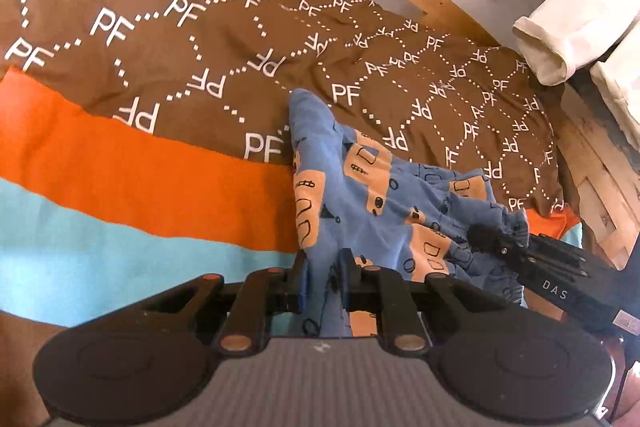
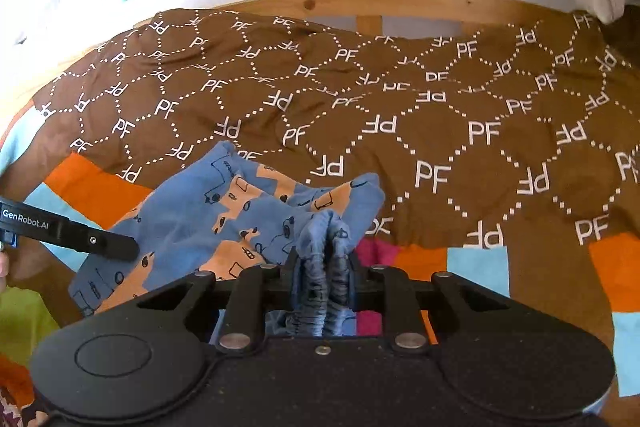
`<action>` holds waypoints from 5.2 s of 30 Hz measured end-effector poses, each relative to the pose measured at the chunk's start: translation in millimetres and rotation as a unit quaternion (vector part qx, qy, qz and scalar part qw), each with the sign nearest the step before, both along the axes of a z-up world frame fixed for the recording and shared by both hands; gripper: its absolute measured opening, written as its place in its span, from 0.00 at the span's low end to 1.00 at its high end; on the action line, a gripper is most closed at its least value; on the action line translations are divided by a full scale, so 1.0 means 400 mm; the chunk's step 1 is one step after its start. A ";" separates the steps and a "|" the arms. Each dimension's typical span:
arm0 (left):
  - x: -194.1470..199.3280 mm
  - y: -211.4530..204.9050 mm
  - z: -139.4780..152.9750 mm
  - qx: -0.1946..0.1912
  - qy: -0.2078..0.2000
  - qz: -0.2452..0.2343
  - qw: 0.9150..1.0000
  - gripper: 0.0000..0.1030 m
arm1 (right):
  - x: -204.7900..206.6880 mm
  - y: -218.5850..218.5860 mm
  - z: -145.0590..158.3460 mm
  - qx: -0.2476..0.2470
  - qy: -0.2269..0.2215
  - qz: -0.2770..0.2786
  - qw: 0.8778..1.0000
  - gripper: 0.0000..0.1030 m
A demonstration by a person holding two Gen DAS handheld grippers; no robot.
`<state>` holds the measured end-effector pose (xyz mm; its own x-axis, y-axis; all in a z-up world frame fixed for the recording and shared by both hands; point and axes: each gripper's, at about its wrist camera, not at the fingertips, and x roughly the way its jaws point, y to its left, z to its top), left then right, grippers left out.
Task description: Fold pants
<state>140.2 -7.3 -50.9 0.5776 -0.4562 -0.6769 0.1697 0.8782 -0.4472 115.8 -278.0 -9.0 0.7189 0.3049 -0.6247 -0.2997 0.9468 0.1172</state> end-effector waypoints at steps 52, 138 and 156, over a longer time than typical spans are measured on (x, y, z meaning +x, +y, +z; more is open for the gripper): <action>0.273 -0.043 0.100 0.116 -0.070 0.100 0.986 0.97 | 0.310 -0.032 0.081 -0.043 -0.111 -0.007 0.993 0.99; -0.153 -0.029 0.058 0.198 -0.128 0.070 0.969 1.00 | -0.205 0.092 0.042 -0.026 -0.065 -0.141 0.987 0.99; -0.151 -0.027 0.058 0.199 -0.126 0.073 0.969 1.00 | -0.201 0.089 0.045 -0.023 -0.063 -0.145 0.987 0.99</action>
<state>80.0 -18.1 -27.9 0.7860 -0.0880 -0.6120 0.0897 0.9956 -0.0279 35.3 -242.3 8.9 0.8441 0.0492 -0.5339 -0.0256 0.9983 0.0515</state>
